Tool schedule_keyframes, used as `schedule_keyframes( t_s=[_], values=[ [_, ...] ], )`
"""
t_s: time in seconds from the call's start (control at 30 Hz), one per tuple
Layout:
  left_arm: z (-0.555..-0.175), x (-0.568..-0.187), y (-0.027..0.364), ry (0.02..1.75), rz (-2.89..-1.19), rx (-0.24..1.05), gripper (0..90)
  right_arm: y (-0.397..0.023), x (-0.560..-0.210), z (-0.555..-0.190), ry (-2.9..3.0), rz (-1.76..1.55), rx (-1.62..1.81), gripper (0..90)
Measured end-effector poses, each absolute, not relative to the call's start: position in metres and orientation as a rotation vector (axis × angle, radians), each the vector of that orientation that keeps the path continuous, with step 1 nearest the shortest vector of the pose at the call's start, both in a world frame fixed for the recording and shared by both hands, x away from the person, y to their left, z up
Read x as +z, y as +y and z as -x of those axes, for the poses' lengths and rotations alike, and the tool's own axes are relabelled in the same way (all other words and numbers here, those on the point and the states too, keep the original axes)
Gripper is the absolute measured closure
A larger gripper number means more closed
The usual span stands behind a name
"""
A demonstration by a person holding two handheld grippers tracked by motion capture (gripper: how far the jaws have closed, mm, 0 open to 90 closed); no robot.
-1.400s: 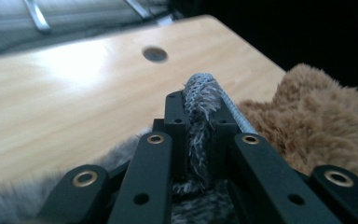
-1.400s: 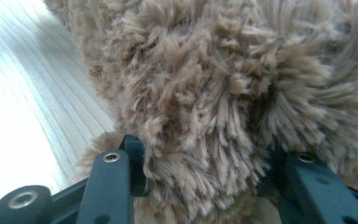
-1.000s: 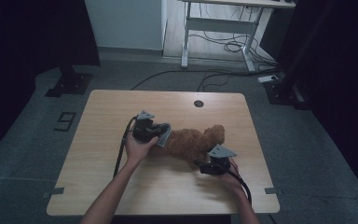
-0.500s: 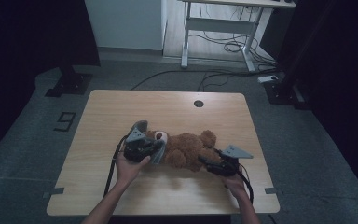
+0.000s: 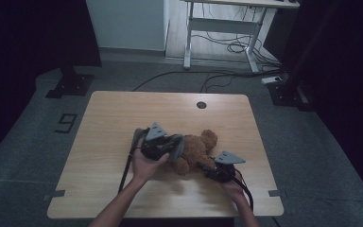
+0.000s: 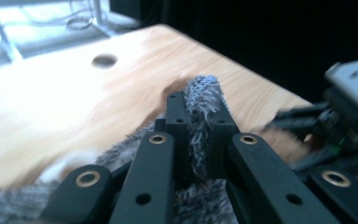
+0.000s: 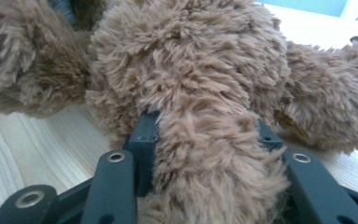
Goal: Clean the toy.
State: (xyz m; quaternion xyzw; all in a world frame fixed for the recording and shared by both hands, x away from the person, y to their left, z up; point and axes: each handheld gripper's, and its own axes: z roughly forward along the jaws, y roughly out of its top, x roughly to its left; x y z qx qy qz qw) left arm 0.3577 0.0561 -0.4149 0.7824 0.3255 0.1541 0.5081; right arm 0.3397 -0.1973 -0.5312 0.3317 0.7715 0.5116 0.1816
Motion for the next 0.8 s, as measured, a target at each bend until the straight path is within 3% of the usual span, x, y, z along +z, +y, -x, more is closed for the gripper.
schedule_keyframes(
  t_s=[0.2,0.3,0.4,0.5,0.8],
  values=[
    [-0.384,-0.433,-0.003,0.812,-1.986,0.28,82.4,-0.194,-0.531,-0.338,2.181,-0.906,1.423,55.6],
    [-0.393,-0.459,-0.006,0.849,-2.037,0.292,82.5,-0.197,-0.531,-0.337,2.186,-0.897,1.417,56.4],
    [-0.393,-0.463,0.012,0.875,-1.985,0.29,83.1,-0.2,-0.532,-0.336,2.189,-0.896,1.401,57.6],
    [-0.391,-0.457,0.032,0.913,-1.999,0.444,83.0,-0.201,-0.534,-0.336,2.192,-0.908,1.396,58.1],
    [-0.39,-0.465,0.14,1.131,-1.878,0.51,83.0,-0.202,-0.536,-0.336,2.198,-0.948,1.385,59.1]
  ],
)
